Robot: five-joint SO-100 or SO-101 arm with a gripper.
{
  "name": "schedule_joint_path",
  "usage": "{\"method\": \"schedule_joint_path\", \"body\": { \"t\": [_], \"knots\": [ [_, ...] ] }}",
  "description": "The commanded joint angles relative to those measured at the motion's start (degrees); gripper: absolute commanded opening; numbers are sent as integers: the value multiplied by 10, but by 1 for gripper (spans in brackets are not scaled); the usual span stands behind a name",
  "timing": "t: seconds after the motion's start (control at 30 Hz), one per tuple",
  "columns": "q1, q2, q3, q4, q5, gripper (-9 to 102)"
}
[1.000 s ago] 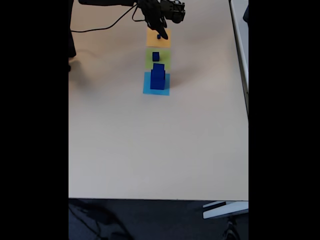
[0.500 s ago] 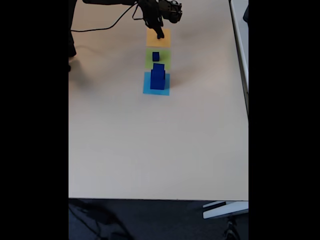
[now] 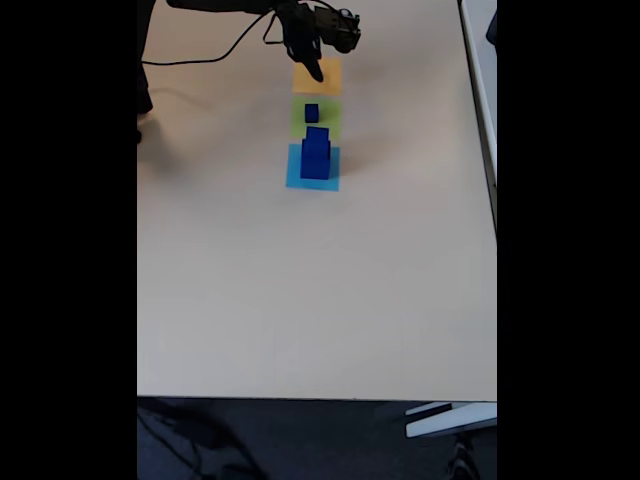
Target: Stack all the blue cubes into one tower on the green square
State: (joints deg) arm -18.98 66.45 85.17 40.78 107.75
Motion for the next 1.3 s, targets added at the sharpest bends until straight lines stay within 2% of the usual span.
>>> {"method": "schedule_joint_path", "body": {
  "t": [0.0, 1.27],
  "knots": [
    [-2, 18, 0, -4, -10, 22],
    [10, -23, -55, 11, -40, 19]
  ]
}}
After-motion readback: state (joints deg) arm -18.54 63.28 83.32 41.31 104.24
